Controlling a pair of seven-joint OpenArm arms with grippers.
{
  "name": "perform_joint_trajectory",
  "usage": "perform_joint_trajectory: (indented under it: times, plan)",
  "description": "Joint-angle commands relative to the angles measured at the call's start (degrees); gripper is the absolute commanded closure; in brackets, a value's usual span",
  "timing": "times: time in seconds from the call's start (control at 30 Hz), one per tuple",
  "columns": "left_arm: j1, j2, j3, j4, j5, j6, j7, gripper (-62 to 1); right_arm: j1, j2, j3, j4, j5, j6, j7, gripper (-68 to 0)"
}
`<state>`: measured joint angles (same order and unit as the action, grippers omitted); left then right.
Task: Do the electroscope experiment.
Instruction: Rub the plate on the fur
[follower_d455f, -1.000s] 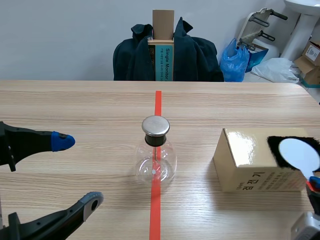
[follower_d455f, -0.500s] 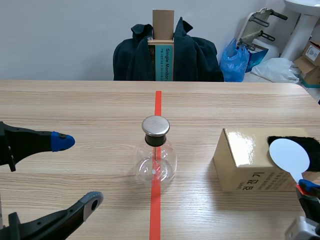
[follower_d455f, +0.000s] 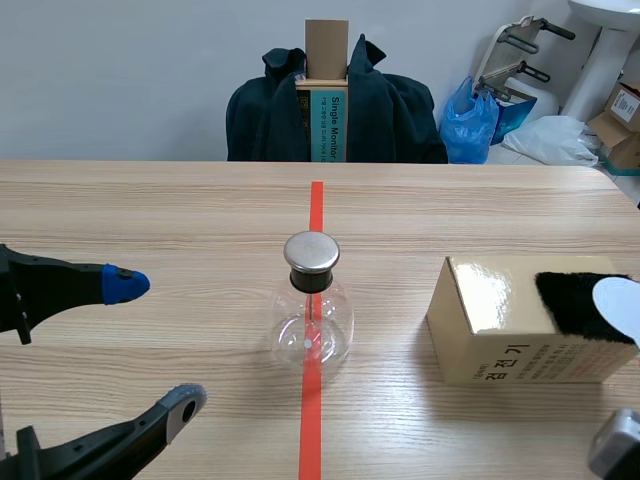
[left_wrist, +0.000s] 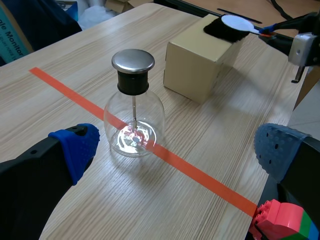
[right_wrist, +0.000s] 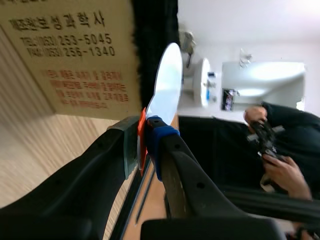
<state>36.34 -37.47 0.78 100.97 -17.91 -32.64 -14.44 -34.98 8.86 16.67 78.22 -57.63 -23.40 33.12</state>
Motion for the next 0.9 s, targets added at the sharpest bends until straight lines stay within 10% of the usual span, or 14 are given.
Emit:
perform_joint_trajectory:
  times: [0.0,0.1,0.23,0.43,0.57,0.73,0.87]
  plan:
    - [-0.2,0.3,0.4,0.3,-0.7,0.1,-1.0,-62.3,0.0,1.2,-0.3,0.7,-0.3,1.7,6.6,-0.7]
    - [-0.2,0.3,0.4,0.3,-0.7,0.1,-0.9,-62.3,0.2,0.8,-1.2,0.7,-0.2,2.4,9.2,-0.7]
    - [-0.2,0.3,0.4,0.3,-0.7,0.1,-0.8,-62.3,0.2,0.5,-0.7,0.7,-0.3,0.8,-3.9,-0.7]
    - [-0.2,0.3,0.4,0.3,-0.7,0.1,-0.8,-62.3,0.7,0.9,-0.9,0.7,-0.2,1.0,8.0,-0.7]
    - [-0.2,0.3,0.4,0.3,-0.7,0.1,-0.8,-62.3,0.7,0.5,0.1,0.7,-0.3,0.9,-3.3,-0.7]
    - [-0.2,0.3,0.4,0.3,-0.7,0.1,-0.8,-62.3,0.9,0.7,-0.3,0.7,-0.2,1.0,10.8,-0.7]
    - [-0.2,0.3,0.4,0.3,-0.7,0.1,-0.8,-62.3,0.5,-0.5,-0.1,0.7,-0.3,1.0,-1.7,-0.7]
